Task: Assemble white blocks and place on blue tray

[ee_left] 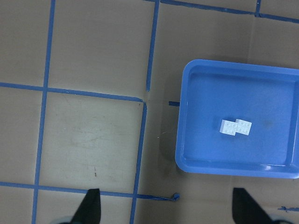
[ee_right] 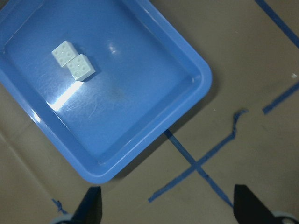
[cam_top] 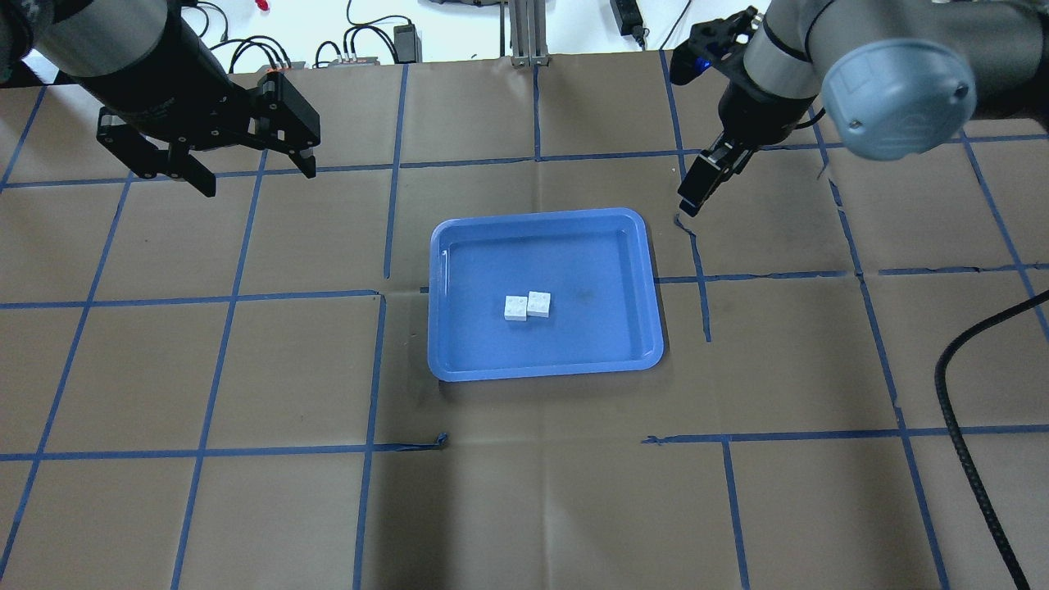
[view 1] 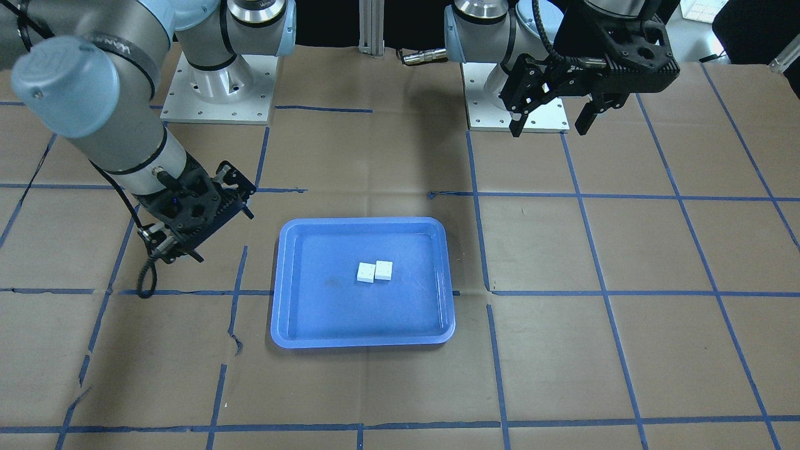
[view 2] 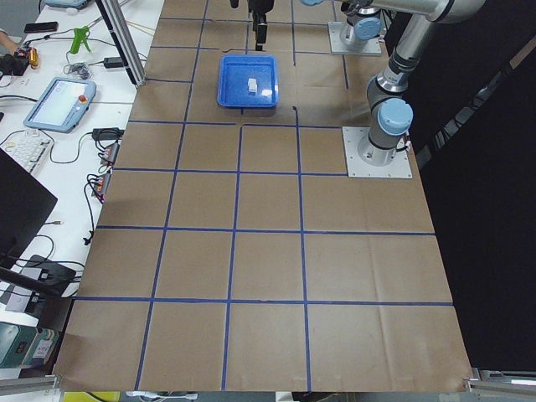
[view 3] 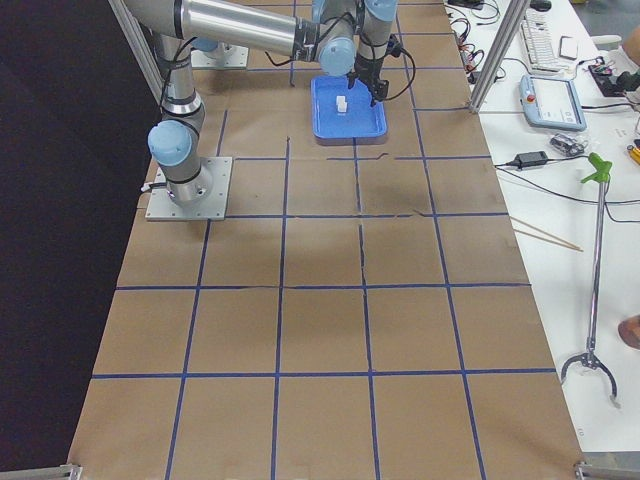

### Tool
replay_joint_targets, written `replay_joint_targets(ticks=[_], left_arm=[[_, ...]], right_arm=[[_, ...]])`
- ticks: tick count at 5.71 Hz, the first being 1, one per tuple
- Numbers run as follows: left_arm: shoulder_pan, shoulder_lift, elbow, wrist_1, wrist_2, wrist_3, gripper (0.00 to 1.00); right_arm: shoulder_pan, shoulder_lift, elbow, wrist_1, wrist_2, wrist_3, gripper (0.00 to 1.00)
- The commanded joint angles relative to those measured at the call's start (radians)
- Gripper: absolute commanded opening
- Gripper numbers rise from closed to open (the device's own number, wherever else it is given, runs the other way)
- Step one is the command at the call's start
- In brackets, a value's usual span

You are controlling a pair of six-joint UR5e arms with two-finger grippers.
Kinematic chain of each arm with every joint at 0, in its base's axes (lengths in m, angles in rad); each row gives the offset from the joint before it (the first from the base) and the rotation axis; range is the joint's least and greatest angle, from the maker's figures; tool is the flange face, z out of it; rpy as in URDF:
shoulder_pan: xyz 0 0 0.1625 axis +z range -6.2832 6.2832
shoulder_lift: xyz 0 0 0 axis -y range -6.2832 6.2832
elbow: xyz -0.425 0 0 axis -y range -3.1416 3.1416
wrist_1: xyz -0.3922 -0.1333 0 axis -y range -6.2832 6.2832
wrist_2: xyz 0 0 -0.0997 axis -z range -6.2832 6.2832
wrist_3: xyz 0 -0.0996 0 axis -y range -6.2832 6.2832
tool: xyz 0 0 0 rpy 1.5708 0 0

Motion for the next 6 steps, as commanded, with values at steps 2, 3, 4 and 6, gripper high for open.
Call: replay_joint_targets(ticks=[2,3,4,6], left_arm=[[0.001,0.0,0.0,0.0,0.0,-0.003,0.99],[0.001,0.0,0.0,0.0,0.0,-0.003,0.99],[0.001,0.0,-0.001,0.0,0.002,-0.003,0.99],[0.001,0.0,-0.001,0.0,0.002,-0.004,0.99]], right_arm=[[-0.016,-0.08,-0.13,0.258,-0.094,0.561,1.0],[-0.01,-0.094,-0.159,0.313,-0.09,0.708,1.0],[-0.009,-0.107,-0.155,0.317,-0.087,0.725,1.0],[-0.007,-0.108,-0.15,0.317,-0.085,0.725,1.0]])
